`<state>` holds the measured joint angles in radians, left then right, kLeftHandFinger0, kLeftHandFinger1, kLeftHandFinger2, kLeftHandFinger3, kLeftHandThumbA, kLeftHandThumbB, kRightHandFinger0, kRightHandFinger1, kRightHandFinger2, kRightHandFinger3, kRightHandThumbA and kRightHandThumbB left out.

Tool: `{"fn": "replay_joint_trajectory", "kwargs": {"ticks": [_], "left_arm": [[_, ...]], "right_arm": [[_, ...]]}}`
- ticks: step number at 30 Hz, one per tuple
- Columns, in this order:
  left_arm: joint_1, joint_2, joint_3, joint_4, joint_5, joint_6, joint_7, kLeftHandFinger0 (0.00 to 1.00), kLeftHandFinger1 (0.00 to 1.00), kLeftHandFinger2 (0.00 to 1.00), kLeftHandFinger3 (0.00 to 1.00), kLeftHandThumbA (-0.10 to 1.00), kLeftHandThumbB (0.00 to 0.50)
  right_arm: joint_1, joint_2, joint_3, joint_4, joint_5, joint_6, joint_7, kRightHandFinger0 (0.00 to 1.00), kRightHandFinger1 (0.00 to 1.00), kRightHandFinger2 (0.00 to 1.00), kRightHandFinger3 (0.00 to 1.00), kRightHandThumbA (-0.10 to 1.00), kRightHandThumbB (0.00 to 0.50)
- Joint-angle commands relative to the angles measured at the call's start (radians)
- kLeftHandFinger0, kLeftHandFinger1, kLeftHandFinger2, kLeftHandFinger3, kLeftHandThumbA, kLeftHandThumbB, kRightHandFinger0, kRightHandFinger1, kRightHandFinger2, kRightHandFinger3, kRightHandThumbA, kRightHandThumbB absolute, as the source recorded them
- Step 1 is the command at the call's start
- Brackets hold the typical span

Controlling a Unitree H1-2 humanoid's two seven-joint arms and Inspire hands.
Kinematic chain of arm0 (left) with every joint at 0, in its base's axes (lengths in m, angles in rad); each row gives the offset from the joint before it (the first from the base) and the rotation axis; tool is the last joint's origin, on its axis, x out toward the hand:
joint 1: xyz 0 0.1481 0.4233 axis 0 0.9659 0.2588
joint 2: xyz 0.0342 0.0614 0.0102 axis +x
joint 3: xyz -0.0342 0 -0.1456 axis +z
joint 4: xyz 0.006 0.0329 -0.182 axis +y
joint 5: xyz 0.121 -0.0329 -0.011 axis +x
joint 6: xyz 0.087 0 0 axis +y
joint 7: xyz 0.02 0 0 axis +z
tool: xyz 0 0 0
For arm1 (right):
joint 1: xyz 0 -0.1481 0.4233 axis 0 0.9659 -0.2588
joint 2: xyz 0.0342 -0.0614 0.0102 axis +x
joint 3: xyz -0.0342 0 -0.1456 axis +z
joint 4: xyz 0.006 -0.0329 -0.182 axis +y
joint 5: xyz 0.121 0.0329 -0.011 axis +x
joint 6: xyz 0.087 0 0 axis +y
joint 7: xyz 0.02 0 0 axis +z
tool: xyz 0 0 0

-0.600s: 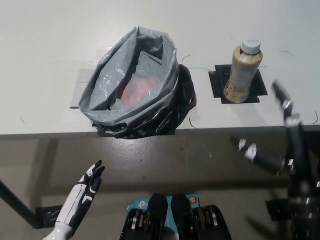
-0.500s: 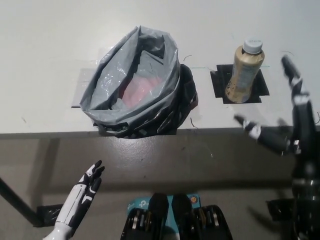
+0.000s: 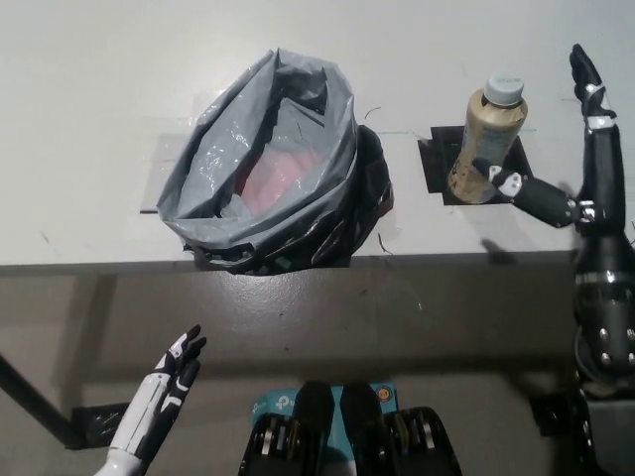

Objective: Use the right hand to pick up a bottle of protein shake and place it into a plastic bag on the left side

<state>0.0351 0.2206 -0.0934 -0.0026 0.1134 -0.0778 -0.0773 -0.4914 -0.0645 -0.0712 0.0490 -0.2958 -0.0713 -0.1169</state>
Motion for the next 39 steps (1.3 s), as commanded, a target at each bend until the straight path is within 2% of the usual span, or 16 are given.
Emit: {"fn": "replay_joint_trajectory", "kwargs": {"ticks": [1, 6, 18, 21, 27, 28, 31, 37, 38, 39], "left_arm": [[0.012, -0.001, 0.007, -0.043, -0.003, -0.035, -0.005, 1.0, 1.0, 1.0, 1.0, 1.0, 0.167], [0.012, -0.001, 0.01, -0.045, -0.01, -0.032, -0.008, 1.0, 1.0, 1.0, 1.0, 1.0, 0.174], [0.007, 0.0, 0.013, -0.04, -0.013, -0.038, -0.008, 1.0, 1.0, 1.0, 1.0, 1.0, 0.191], [0.008, 0.0, 0.015, -0.043, -0.015, -0.037, -0.007, 1.0, 1.0, 1.0, 1.0, 1.0, 0.193], [0.0, 0.002, 0.016, -0.044, -0.018, -0.034, -0.011, 1.0, 1.0, 1.0, 1.0, 1.0, 0.195], [-0.001, 0.002, 0.017, -0.044, -0.022, -0.033, -0.012, 1.0, 1.0, 1.0, 1.0, 1.0, 0.197], [-0.005, 0.001, 0.019, -0.044, -0.025, -0.031, -0.012, 1.0, 1.0, 1.0, 1.0, 1.0, 0.19], [-0.005, -0.001, 0.025, -0.053, -0.032, -0.031, -0.01, 1.0, 1.0, 1.0, 1.0, 1.0, 0.168], [-0.007, -0.002, 0.026, -0.053, -0.034, -0.031, -0.01, 1.0, 1.0, 1.0, 1.0, 1.0, 0.167], [-0.006, -0.002, 0.027, -0.053, -0.032, -0.034, -0.008, 1.0, 1.0, 1.0, 1.0, 1.0, 0.165]], "right_arm": [[-0.1, -0.021, -0.022, 0.072, 0.026, 0.04, -0.023, 1.0, 1.0, 1.0, 1.0, 1.0, 0.45], [-0.171, -0.045, -0.031, 0.174, 0.026, 0.042, -0.028, 1.0, 1.0, 1.0, 1.0, 1.0, 0.433], [-0.309, -0.073, -0.013, 0.366, 0.015, -0.015, -0.073, 1.0, 1.0, 1.0, 1.0, 1.0, 0.461], [-0.328, -0.063, -0.012, 0.387, 0.049, -0.004, -0.048, 1.0, 1.0, 1.0, 1.0, 1.0, 0.488], [-0.334, -0.027, -0.017, 0.425, 0.131, -0.014, -0.003, 1.0, 1.0, 1.0, 1.0, 1.0, 0.485], [-0.335, -0.023, -0.014, 0.434, 0.136, -0.01, 0.003, 1.0, 1.0, 1.0, 1.0, 1.0, 0.499], [-0.339, -0.016, -0.013, 0.445, 0.159, 0.03, 0.029, 1.0, 1.0, 1.0, 1.0, 1.0, 0.5], [-0.351, 0.001, -0.015, 0.578, 0.221, -0.047, 0.075, 1.0, 1.0, 1.0, 1.0, 1.0, 0.5], [-0.358, 0.001, -0.013, 0.598, 0.222, -0.058, 0.074, 1.0, 1.0, 1.0, 1.0, 1.0, 0.483], [-0.356, 0.002, -0.014, 0.613, 0.224, -0.058, 0.073, 1.0, 1.0, 1.0, 1.0, 1.0, 0.494]]}}
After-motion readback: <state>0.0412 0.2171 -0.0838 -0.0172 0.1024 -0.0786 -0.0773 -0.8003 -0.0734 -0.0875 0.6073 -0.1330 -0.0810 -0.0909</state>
